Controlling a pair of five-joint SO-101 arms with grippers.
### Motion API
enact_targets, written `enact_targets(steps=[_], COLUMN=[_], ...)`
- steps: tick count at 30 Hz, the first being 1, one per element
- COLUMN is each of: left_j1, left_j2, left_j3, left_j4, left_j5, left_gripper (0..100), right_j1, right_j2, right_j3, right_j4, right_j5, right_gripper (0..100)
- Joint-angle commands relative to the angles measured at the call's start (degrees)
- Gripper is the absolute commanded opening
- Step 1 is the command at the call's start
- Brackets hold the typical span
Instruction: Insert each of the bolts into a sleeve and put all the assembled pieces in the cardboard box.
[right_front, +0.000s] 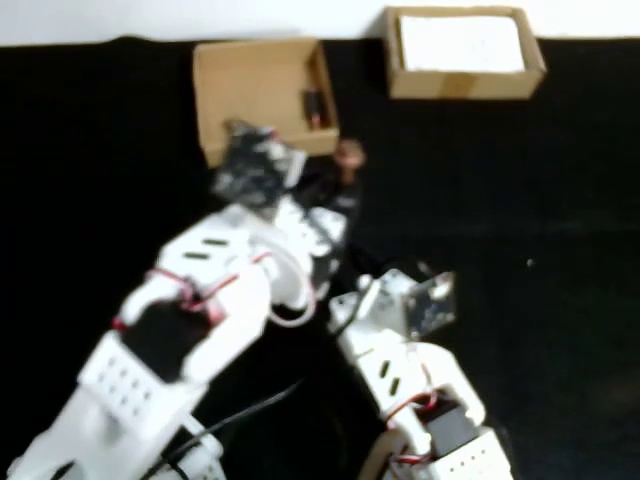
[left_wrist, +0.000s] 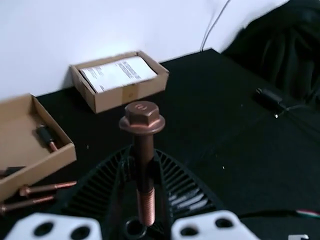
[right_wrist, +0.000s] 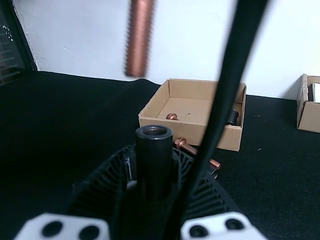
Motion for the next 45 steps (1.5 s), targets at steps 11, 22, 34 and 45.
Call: enact_targets(steps=[11,22,34,45], left_j1=[-2.77,-3.74,-3.38,-3.38], left_j2=[3.47,3.47,3.47,3.56], left_j3=[2.42,6.29,6.2,6.37], left_j4=[-2.29,-3.69,-4.48,-4.48], left_j5=[0.26,0.26,2.99,2.99], left_gripper=[1,1,1,1], right_j1=[0.04,0.04,0.04,-0.22], right_j2=[-1.1,-1.1,-1.1,-1.1], right_j3=[7.16,7.16,7.16,7.16], right_j4=[-0.04,-0.04,-0.04,-0.04], right_j5=[-0.7,-0.7,-0.7,-0.7], right_gripper=[0.6,0.6,0.6,0.6])
